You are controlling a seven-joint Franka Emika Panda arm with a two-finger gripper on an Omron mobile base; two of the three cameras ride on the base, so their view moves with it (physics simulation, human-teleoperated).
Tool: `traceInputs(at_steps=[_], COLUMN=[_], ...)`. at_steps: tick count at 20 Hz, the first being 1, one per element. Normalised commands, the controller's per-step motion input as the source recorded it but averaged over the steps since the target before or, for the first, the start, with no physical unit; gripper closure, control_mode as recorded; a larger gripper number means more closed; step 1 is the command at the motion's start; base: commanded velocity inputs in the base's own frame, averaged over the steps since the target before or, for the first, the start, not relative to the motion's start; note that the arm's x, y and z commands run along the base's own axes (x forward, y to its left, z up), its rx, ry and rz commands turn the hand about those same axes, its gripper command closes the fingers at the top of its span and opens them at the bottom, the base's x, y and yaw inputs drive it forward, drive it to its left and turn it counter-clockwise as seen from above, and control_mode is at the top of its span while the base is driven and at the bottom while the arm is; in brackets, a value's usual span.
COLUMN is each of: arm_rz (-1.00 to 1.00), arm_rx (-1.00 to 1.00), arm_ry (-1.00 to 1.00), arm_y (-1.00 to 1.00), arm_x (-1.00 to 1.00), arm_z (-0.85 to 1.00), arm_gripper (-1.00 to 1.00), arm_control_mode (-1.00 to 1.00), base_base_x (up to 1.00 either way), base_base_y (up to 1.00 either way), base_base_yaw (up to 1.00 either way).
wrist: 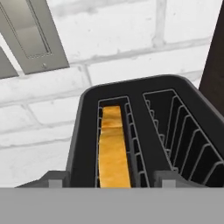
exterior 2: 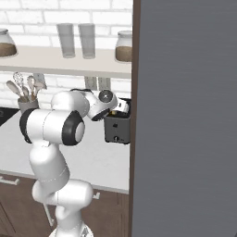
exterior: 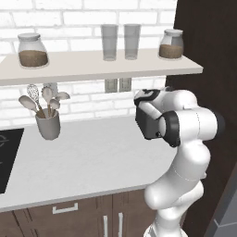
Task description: Start the toaster. Once the lever pops up, take the bread to the plate on the dining counter.
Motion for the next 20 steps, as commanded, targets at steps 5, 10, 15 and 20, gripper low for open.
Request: traceInputs(at_steps=[5, 10, 15, 20], arm_rz=[-0.02, 0.0, 0.0, -0.03], arm_rx=[0.0, 0.0, 0.03, 0.03], arm_ry=[0.0, -0.01, -0.13, -0.12], arm_y=[-0.07, -0.01, 0.0, 0.0], arm_x=[0.0, -0.15, -0.37, -0.24], arm_z=[0.0, 0.07, 0.6, 0.78], arm_gripper=[1.0, 1.0, 1.0, 1.0], arm_control_mode=[-1.0, -1.0, -1.0, -1.0], base_base_x=[0.0, 0.0, 0.0, 0.0], base_base_y=[0.0, 0.0, 0.0, 0.0], base_base_yaw=[0.0, 0.0, 0.0, 0.0])
